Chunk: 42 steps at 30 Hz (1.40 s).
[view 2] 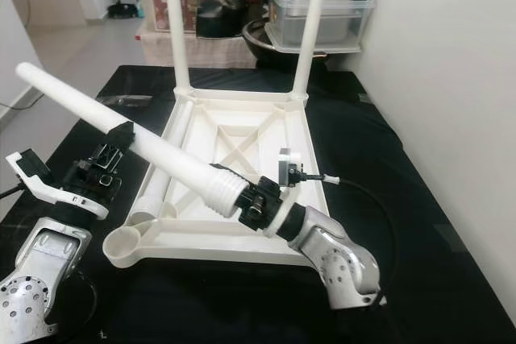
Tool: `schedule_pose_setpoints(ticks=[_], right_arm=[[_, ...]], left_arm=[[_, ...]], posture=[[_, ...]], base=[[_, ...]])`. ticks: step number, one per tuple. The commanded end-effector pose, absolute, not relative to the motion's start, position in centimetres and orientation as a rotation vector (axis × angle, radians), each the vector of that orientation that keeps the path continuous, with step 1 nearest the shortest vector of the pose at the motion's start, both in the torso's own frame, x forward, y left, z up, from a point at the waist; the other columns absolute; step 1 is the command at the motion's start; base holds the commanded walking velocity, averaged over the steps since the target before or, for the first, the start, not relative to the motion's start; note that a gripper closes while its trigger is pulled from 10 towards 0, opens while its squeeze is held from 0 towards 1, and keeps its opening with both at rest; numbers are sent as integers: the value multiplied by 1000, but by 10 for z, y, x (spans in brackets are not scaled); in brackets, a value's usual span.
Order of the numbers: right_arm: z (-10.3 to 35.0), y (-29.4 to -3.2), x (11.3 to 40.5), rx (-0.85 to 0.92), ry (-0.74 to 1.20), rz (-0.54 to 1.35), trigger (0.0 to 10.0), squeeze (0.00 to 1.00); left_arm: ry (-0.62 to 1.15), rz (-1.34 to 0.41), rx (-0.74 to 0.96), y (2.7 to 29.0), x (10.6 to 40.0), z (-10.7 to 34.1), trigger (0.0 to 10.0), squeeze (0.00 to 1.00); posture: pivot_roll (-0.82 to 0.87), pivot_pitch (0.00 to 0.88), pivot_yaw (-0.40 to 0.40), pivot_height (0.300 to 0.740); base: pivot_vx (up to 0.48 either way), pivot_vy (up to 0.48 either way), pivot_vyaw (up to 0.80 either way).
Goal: Building children table
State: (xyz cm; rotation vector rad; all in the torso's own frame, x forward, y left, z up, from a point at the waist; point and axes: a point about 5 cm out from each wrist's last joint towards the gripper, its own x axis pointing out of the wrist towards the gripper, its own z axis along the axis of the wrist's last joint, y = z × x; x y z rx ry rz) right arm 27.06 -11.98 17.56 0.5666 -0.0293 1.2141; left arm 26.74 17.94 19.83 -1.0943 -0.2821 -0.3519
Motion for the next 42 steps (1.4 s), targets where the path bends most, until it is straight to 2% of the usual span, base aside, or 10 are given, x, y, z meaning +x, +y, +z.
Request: schedule_pose_setpoints(ticks=[1, 11, 12, 27, 28, 30, 31, 36, 40, 42], right_arm=[[181, -121, 263, 579, -52, 1285, 0, 0], [158, -142, 241, 517, 129, 1410, 0, 0], [151, -150, 242, 492, 168, 1389, 0, 0], [148, -161, 261, 437, 160, 1249, 0, 0], [145, -162, 271, 411, 174, 1143, 10000, 0], [145, -162, 271, 411, 174, 1143, 10000, 0], [142, -163, 278, 401, 187, 1072, 10000, 969], [140, -164, 280, 400, 206, 1047, 10000, 1000], [133, -171, 277, 413, 236, 1034, 10000, 1000], [129, -177, 276, 431, 246, 1017, 10000, 1000]], left_arm=[[-286, -319, -1121, 186, 270, 199, 10000, 0], [-323, -276, -1140, 206, 273, 205, 10000, 0], [-347, -295, -1138, 208, 271, 207, 0, 0], [-355, -339, -1103, 208, 258, 210, 0, 0], [-352, -345, -1098, 208, 259, 211, 0, 0], [-352, -345, -1098, 208, 259, 211, 0, 0], [-339, -342, -1098, 208, 261, 211, 0, 0], [-330, -336, -1105, 209, 263, 212, 0, 0], [-340, -307, -1135, 215, 266, 216, 8863, 0], [-346, -292, -1137, 219, 267, 218, 10000, 0]], posture=[[63, 0, -30, 740], [60, 0, -31, 740], [60, 0, -36, 740], [69, 0, -41, 740], [66, 0, -42, 740], [66, 0, -42, 740], [64, 0, -41, 740], [64, 0, -41, 740], [65, 0, -53, 740], [64, 0, -54, 740]], base=[[0, 0, 0], [0, 0, 0], [0, 0, 0], [0, 0, 0], [0, 0, 0], [0, 0, 0], [0, 0, 0], [0, 0, 0], [0, 0, 0], [0, 0, 0]])
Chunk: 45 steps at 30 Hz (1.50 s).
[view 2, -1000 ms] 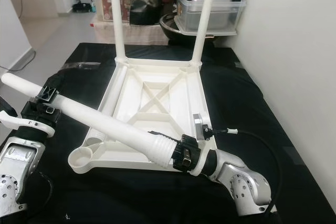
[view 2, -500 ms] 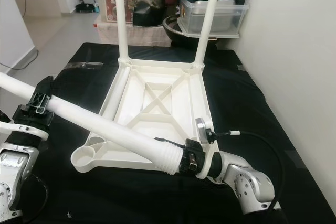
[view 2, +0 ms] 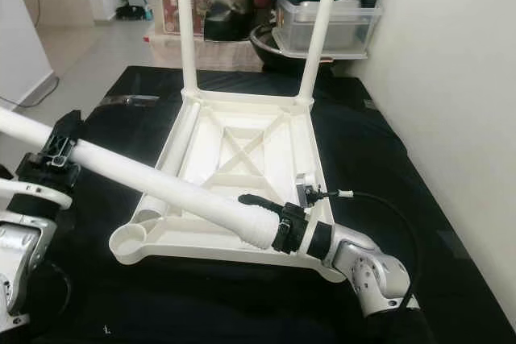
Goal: Building children table
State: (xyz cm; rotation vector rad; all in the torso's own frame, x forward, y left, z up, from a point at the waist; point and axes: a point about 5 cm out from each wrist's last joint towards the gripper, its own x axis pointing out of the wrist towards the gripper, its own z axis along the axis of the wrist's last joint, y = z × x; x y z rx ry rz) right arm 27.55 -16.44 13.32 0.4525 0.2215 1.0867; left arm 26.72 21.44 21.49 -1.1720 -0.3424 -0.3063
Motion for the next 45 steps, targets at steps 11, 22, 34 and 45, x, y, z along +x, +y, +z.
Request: schedule_pose_setpoints(ticks=[11, 22, 34, 45], right_arm=[[116, -251, 278, 427, 250, 752, 10000, 973], [156, -232, 310, 280, 80, 696, 10000, 231], [229, -138, 334, 123, -40, 966, 10000, 0], [220, -65, 317, 8, 186, 1246, 10000, 0]], left_arm=[[-354, -229, -1127, 233, 267, 217, 10000, 0], [-318, -252, -1087, 227, 272, 218, 10000, 0], [-266, -272, -1048, 213, 276, 212, 10000, 0], [-230, -294, -1007, 202, 276, 208, 10000, 0]], posture=[[55, 0, -49, 740], [58, 0, -37, 740], [69, 0, -38, 740], [68, 0, -42, 740]], base=[[0, 0, 0], [0, 0, 0], [0, 0, 0], [0, 0, 0]])
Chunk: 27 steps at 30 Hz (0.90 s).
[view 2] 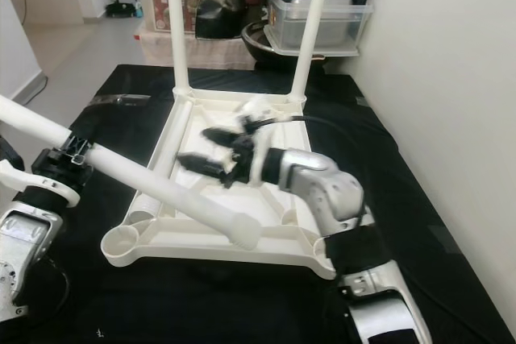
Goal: Building children table
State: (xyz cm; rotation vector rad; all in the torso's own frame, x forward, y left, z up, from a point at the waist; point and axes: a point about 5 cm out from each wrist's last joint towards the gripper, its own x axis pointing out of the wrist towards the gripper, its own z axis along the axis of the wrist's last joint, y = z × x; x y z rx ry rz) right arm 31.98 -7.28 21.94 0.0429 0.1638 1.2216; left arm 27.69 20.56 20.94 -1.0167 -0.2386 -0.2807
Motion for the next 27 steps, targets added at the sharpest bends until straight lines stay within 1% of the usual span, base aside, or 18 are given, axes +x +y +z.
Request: schedule_pose_setpoints(ticks=[1, 2, 7, 8, 9, 11, 17, 19, 22, 27], right_arm=[[220, -65, 317, 8, 186, 1246, 10000, 0], [221, -58, 311, -1, 211, 1286, 10000, 0], [220, -53, 306, -27, 230, 1322, 10000, 0], [209, -47, 303, -96, 274, 1331, 10000, 0], [209, -47, 303, -96, 274, 1331, 10000, 0], [199, -43, 303, -149, 315, 1323, 10000, 0], [186, -35, 305, -229, 346, 1295, 10000, 0], [176, -28, 309, -294, 355, 1260, 10000, 0], [173, -22, 314, -336, 349, 1227, 10000, 0], [175, -16, 314, -353, 339, 1232, 10000, 0]], left_arm=[[-230, -294, -1007, 202, 276, 208, 10000, 0], [-226, -293, -997, 201, 276, 207, 10000, 0], [-223, -292, -994, 201, 276, 206, 10000, 0], [-215, -296, -987, 197, 277, 206, 10000, 0], [-215, -296, -987, 197, 277, 206, 10000, 0], [-212, -303, -979, 194, 278, 207, 10000, 0], [-210, -309, -970, 192, 279, 207, 10000, 0], [-206, -316, -961, 189, 279, 207, 10000, 0], [-202, -325, -953, 186, 279, 208, 10000, 0], [-197, -330, -945, 183, 278, 207, 10000, 0]], posture=[[68, 0, -42, 740], [65, 0, -41, 740], [63, 0, -41, 740], [64, 0, -44, 740], [64, 0, -44, 740], [66, 0, -46, 740], [67, 0, -48, 740], [68, 0, -51, 740], [75, 0, -59, 740], [73, 0, -61, 740]], base=[[0, 0, 0], [0, 0, 0], [0, 0, 0], [0, 0, 0], [0, 0, 0], [0, 0, 0], [0, 0, 0], [0, 0, 0], [0, 0, 0], [0, 0, 0]])
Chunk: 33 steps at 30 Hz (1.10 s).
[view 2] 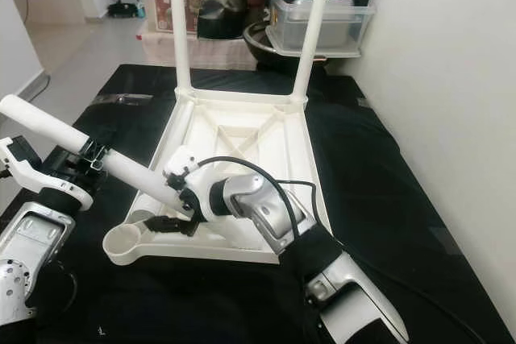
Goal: Building children table
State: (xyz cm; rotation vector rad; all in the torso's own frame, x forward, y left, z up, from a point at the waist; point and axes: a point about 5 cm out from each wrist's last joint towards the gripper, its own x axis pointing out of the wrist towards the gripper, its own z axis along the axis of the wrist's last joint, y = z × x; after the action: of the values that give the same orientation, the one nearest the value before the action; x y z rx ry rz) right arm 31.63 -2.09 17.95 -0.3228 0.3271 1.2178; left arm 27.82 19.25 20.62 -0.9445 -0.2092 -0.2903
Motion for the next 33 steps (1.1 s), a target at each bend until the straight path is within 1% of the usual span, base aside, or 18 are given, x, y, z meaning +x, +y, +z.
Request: schedule_pose_setpoints(ticks=[1, 4, 5, 6, 7, 8, 9, 10, 14, 15, 20, 24, 30, 31, 32, 33], right_arm=[[175, -16, 314, -353, 339, 1232, 10000, 0], [174, -13, 314, -384, 337, 1252, 10000, 0], [171, -12, 313, -423, 352, 1272, 4078, 0], [171, -12, 313, -423, 352, 1272, 4078, 0], [166, -10, 313, -473, 371, 1291, 0, 0], [166, -10, 313, -473, 371, 1291, 0, 0], [161, -11, 312, -536, 388, 1315, 0, 0], [153, -16, 308, -624, 436, 1380, 0, 0], [151, -20, 305, -654, 461, 1411, 0, 0], [152, -23, 306, -659, 467, 1413, 0, 0], [156, -27, 312, -649, 470, 1388, 0, 0], [170, -36, 322, -618, 441, 1348, 0, 0], [181, -42, 327, -595, 420, 1333, 0, 0], [204, -55, 337, -515, 374, 1277, 0, 0], [214, -60, 340, -476, 353, 1253, 0, 0], [214, -60, 340, -476, 353, 1253, 0, 0]], left_arm=[[-197, -330, -945, 183, 278, 207, 10000, 0], [-189, -333, -936, 181, 278, 206, 10000, 0], [-182, -338, -926, 179, 278, 206, 10000, 0], [-182, -338, -926, 179, 278, 206, 10000, 0], [-175, -346, -917, 176, 278, 206, 10000, 0], [-175, -346, -917, 176, 278, 206, 10000, 0], [-170, -355, -906, 174, 279, 206, 10000, 0], [-165, -366, -895, 171, 279, 206, 10000, 0], [-163, -366, -881, 170, 279, 206, 10000, 0], [-164, -358, -869, 170, 278, 205, 10000, 1000], [-169, -341, -858, 169, 277, 202, 10000, 1000], [-201, -384, -860, 168, 273, 206, 10000, 1000], [-211, -412, -854, 169, 270, 210, 10000, 1000], [-248, -494, -892, 169, 262, 219, 10000, 1000], [-263, -525, -909, 168, 258, 222, 10000, 1000], [-263, -525, -909, 168, 258, 222, 10000, 1000]], posture=[[73, 0, -61, 740], [72, 0, -61, 740], [69, 0, -59, 740], [69, 0, -59, 740], [66, 0, -59, 740], [66, 0, -59, 740], [67, 0, -62, 740], [63, 0, -68, 740], [58, 0, -71, 740], [57, 0, -76, 740], [59, 0, -81, 740], [59, 0, -77, 740], [58, 0, -75, 740], [60, 0, -75, 740], [60, 0, -75, 740], [60, 0, -75, 740]], base=[[0, 0, 0], [0, 0, 0], [0, 0, 0], [0, 0, 0], [0, 0, 0], [0, 0, 0], [0, 0, 0], [0, 0, 0], [0, 0, 0], [0, 0, 0], [0, 0, 0], [0, 0, 0], [0, 0, 0], [0, 0, 0], [0, 0, 0], [0, 0, 0]])
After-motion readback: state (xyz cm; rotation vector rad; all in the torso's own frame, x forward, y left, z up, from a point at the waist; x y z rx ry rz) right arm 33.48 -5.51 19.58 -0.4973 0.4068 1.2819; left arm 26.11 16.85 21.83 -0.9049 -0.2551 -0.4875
